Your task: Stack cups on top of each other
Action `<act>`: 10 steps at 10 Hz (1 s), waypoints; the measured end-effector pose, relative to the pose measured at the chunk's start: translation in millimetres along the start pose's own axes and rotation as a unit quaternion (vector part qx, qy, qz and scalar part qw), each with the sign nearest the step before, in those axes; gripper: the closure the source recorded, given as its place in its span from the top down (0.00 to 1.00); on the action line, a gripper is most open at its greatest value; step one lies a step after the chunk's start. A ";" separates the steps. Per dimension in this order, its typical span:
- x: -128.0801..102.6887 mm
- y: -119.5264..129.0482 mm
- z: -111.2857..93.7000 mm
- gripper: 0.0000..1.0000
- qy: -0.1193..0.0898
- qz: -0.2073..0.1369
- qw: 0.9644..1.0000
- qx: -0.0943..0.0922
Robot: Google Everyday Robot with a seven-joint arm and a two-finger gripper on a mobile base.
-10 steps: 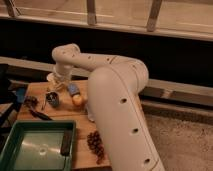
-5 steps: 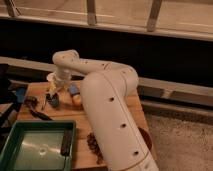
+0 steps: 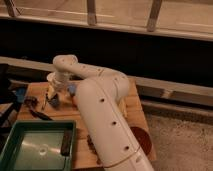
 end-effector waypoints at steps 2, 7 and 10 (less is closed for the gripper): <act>1.6 1.7 5.4 0.32 0.005 -0.004 1.000 -0.005; -7.1 23.4 -41.9 0.00 -0.023 -0.032 0.999 0.016; -20.9 13.3 -77.3 0.00 -0.060 -0.029 0.997 0.032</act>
